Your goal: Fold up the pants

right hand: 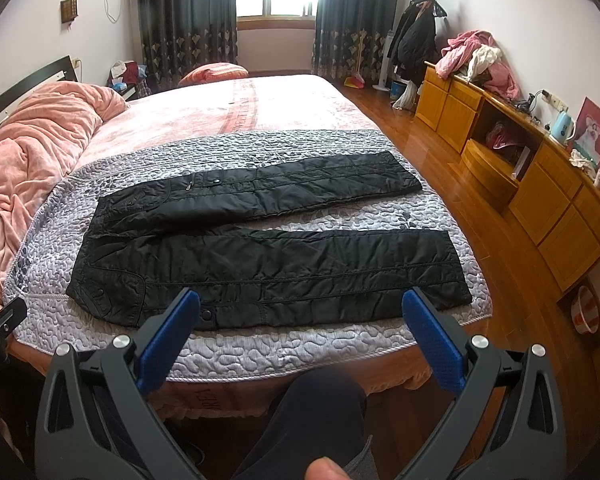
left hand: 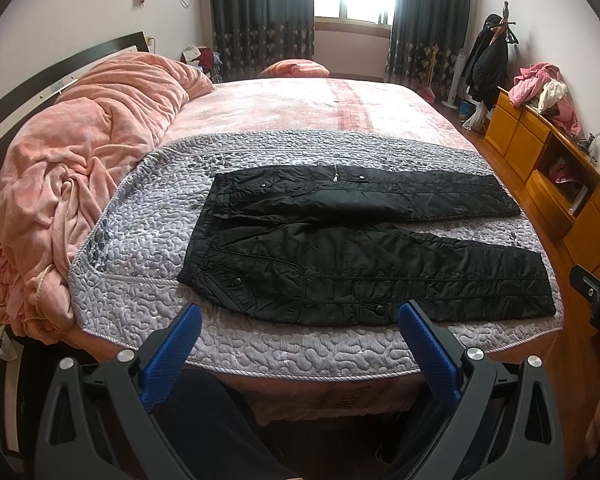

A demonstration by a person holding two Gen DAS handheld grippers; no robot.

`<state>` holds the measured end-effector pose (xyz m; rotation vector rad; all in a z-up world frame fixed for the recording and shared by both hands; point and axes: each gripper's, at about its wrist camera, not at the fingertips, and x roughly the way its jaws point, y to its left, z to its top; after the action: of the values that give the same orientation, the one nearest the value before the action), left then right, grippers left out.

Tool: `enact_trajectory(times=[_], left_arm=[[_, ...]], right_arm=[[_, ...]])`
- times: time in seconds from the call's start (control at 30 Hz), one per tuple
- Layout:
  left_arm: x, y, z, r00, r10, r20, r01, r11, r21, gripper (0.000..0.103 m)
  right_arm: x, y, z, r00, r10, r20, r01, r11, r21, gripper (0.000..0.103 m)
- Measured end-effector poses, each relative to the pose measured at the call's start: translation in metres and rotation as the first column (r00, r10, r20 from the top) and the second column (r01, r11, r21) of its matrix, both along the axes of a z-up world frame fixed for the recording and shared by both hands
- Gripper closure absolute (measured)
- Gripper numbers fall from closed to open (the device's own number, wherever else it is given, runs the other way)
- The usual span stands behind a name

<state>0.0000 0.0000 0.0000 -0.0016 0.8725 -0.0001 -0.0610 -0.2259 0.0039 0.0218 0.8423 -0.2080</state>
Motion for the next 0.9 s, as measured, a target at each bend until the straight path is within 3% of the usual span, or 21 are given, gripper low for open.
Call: enact_trajectory(times=[0.9], left_arm=[[0.0024,0.0079,0.0016,1.0,-0.002,0.004,0.002,1.0,0.007,0.004]], right_arm=[[-0.0008,0.0007,0.0012,1.0,0.001,0.002,-0.001,1.0,-0.003,0.002]])
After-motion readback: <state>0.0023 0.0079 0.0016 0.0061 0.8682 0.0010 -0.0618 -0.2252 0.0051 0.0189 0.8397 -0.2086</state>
